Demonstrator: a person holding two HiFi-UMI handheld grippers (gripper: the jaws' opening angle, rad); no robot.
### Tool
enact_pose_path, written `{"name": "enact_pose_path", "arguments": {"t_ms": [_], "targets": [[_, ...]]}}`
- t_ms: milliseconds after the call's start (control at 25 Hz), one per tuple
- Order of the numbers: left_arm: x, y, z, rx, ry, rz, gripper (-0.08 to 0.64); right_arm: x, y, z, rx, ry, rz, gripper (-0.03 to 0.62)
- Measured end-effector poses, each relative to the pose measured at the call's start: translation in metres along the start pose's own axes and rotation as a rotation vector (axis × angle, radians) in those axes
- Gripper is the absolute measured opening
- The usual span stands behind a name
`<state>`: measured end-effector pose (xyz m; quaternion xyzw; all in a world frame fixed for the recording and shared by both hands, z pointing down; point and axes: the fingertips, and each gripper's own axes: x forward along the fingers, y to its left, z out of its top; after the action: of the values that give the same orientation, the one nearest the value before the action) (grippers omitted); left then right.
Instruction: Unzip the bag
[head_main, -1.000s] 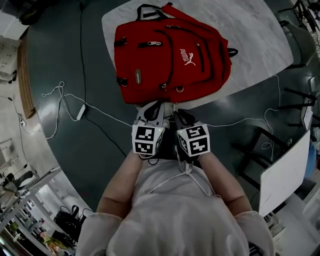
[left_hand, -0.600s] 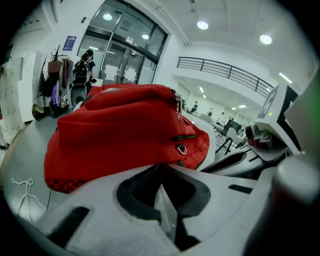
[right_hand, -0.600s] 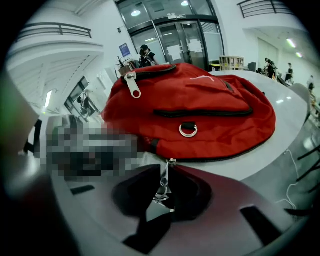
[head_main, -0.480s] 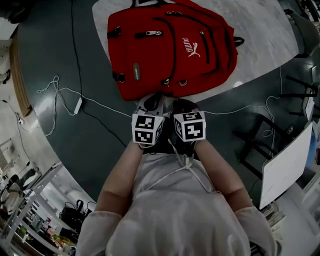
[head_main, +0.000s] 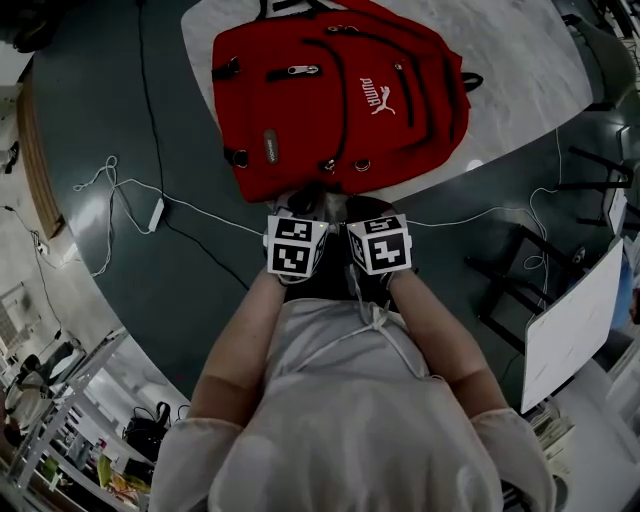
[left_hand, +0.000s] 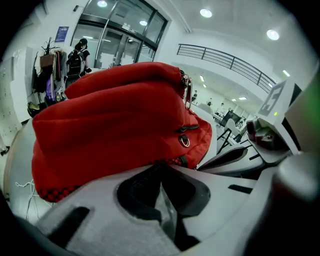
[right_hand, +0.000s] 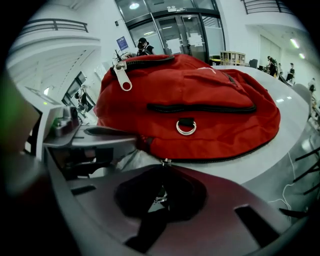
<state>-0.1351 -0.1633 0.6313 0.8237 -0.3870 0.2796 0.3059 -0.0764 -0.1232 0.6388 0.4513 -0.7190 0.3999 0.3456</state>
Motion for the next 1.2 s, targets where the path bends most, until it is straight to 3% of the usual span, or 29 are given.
{"name": "enact_pose_path", "arguments": {"t_ms": [480,640,840,1040,1200], "targets": [[0.003,0.002,-0.003,0.031,0.027,0.038,0.025,-0.005,-0.012,-0.004,-0.202,0.051,0.095,0.028],[0.004,0.003,-0.003,0.006,0.026,0.056,0.023,-0.006,-0.016,-0.004,-0.256,0.060,0.132,0.028],[0.003,0.007,-0.003,-0.049,0.026,0.078,0.021,-0.009,-0.024,-0.005,-0.279,0.084,0.177,0.028],[0.005,0.007,-0.003,-0.015,0.025,0.158,0.021,-0.015,-0.045,-0.006,-0.311,0.107,0.181,0.028],[0.005,0.008,-0.004,-0.031,0.026,0.183,0.021,-0.018,-0.056,-0.008,-0.328,0.116,0.180,0.028]]}}
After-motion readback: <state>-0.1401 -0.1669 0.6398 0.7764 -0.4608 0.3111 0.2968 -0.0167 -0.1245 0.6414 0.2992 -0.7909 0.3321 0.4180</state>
